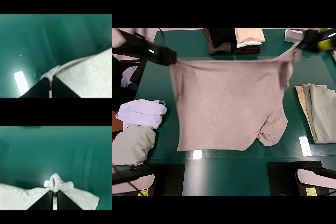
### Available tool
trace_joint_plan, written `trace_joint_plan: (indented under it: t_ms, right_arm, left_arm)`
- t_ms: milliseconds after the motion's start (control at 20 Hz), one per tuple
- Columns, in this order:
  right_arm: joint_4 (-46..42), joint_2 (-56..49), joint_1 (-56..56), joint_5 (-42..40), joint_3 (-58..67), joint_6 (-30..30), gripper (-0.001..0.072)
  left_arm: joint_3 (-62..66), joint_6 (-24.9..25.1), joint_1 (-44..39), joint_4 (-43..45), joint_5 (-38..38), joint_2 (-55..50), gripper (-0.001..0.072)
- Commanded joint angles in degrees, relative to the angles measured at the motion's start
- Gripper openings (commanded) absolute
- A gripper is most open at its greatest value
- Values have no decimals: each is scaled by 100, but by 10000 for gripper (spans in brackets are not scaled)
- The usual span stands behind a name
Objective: Fold the shirts.
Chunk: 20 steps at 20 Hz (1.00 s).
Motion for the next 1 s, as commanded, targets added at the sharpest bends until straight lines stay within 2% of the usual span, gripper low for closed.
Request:
trace_joint_plan:
  t_ms: [0,100,150,200,250,300,450,550,650,850,950]
  right_arm:
    - [-258,-857,398,-568,-407,11,16]
    - [-234,-1121,535,-774,-396,11,16]
    - [-234,-1191,584,-844,-396,11,18]
    - [-234,-1204,599,-903,-396,9,65]
    - [-225,-1193,597,-946,-382,9,276]
    - [-225,-1185,560,-887,-302,9,415]
    - [-205,-1001,317,-61,48,2,419]
    - [-205,-525,107,332,-367,-4,418]
    - [-308,146,-83,640,-1303,-107,418]
    - [-647,1460,-275,1034,-3762,127,419]
    - [-592,1908,-317,997,-4898,271,592]
  left_arm:
    - [-332,20,4,199,415,-1058,27]
    - [-337,24,4,227,396,-1233,29]
    - [-337,28,4,254,396,-1228,87]
    - [-334,17,4,282,407,-1202,347]
    - [-315,17,4,352,374,-1182,499]
    - [-254,13,4,461,280,-1169,497]
    - [79,-31,103,531,-544,-1093,497]
    - [-164,-94,234,511,-850,-776,497]
    - [-887,-179,321,544,-824,-238,497]
    - [-2715,-387,323,485,-588,798,497]
    - [-3357,-485,323,466,-490,1099,497]
